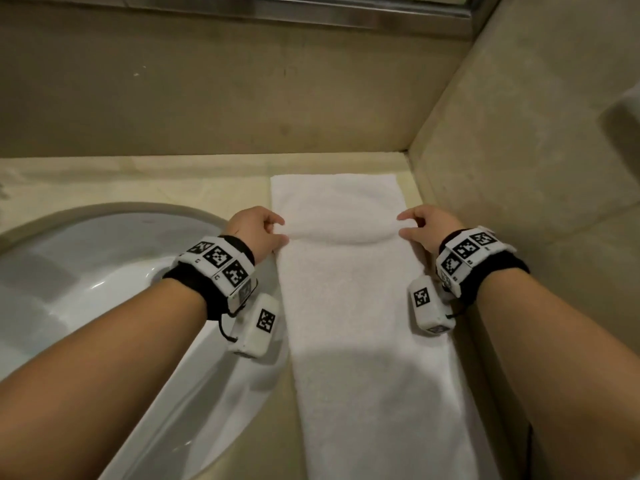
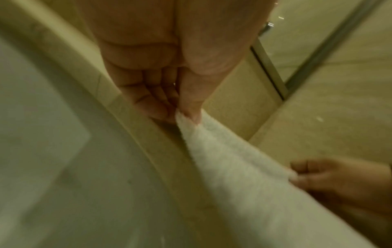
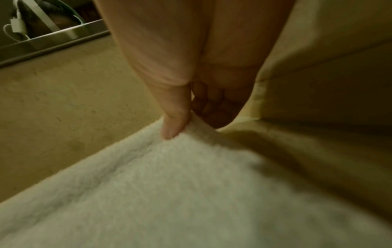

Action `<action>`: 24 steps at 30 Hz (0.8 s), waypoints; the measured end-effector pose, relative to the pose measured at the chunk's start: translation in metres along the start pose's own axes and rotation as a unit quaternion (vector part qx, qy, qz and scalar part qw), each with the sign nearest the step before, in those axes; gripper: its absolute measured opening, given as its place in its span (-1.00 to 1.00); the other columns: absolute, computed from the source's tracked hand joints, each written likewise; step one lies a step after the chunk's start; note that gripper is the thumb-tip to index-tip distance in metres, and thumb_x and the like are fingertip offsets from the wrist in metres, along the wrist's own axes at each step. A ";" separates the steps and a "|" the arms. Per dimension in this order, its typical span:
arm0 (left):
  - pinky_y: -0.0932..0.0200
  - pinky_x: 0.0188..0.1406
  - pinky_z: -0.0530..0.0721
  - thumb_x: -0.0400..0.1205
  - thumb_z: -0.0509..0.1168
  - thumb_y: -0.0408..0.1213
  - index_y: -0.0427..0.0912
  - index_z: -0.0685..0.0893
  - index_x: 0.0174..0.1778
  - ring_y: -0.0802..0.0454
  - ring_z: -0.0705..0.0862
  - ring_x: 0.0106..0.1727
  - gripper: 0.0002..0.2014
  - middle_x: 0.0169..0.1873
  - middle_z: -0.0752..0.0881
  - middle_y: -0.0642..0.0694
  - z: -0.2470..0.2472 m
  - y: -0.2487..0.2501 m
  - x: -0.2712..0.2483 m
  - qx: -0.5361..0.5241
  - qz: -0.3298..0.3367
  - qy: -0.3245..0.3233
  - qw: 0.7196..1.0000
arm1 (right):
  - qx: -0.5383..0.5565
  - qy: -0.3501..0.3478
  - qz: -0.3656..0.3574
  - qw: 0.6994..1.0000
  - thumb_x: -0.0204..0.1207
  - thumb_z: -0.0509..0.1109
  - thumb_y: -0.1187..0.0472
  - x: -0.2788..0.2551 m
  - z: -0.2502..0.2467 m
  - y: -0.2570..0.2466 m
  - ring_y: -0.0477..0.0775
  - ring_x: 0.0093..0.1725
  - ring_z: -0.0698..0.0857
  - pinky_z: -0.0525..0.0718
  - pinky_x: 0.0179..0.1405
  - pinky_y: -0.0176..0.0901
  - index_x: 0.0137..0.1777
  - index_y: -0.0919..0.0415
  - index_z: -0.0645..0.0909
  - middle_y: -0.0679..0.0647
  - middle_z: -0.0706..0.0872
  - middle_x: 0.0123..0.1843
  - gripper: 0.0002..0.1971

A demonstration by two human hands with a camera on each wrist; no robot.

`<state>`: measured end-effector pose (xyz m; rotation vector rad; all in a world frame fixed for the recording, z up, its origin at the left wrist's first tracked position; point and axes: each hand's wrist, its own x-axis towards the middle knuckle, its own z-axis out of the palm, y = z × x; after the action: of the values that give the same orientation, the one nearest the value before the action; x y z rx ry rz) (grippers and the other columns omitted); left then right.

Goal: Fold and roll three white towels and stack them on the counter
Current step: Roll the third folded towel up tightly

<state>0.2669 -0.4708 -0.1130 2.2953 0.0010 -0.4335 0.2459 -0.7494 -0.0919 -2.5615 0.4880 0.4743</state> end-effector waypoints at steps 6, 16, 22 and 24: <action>0.12 0.06 0.46 0.62 0.24 -0.18 -0.21 0.65 0.08 -0.17 0.60 0.10 -0.77 0.06 0.64 -0.19 -0.012 -0.005 0.013 0.126 0.070 0.006 0.990 | -0.027 0.033 -0.034 0.999 0.56 0.30 0.08 0.010 -0.008 -0.006 0.14 0.04 0.55 0.44 0.00 -0.13 0.15 0.21 0.59 0.22 0.60 0.20 -0.74; 0.02 0.03 0.60 0.58 0.26 -0.02 -0.05 0.50 0.18 -0.07 0.63 0.03 -0.69 0.07 0.64 -0.03 -0.015 -0.017 0.022 0.111 0.134 -0.056 0.983 | 0.083 -0.016 -0.019 0.996 0.39 0.48 0.04 0.010 0.001 0.005 0.02 -0.14 0.59 0.52 -0.22 -0.17 0.17 -0.06 0.42 -0.01 0.62 0.00 -0.60; 0.06 0.37 0.28 0.52 0.35 -0.05 0.00 0.58 0.32 -0.10 0.34 0.36 -0.57 0.21 0.52 -0.08 -0.017 -0.026 0.024 0.222 0.178 -0.034 0.958 | 0.038 -0.020 -0.052 0.998 0.46 0.43 0.19 0.010 0.003 0.007 0.05 -0.05 0.59 0.42 -0.08 -0.20 0.13 0.17 0.61 0.06 0.67 -0.01 -0.75; 0.08 0.31 0.30 0.54 0.34 -0.11 -0.09 0.72 0.11 -0.14 0.39 0.32 -0.73 0.14 0.57 -0.08 -0.019 -0.027 0.023 0.203 0.202 -0.008 0.958 | 0.040 -0.002 -0.059 0.997 0.49 0.40 0.14 0.009 0.004 0.008 0.10 -0.08 0.59 0.40 -0.12 -0.18 -0.01 0.24 0.64 0.12 0.64 -0.05 -0.82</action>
<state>0.2909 -0.4412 -0.1270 2.6031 -0.6061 -0.2532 0.2497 -0.7561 -0.1023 -2.4956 0.3442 0.4103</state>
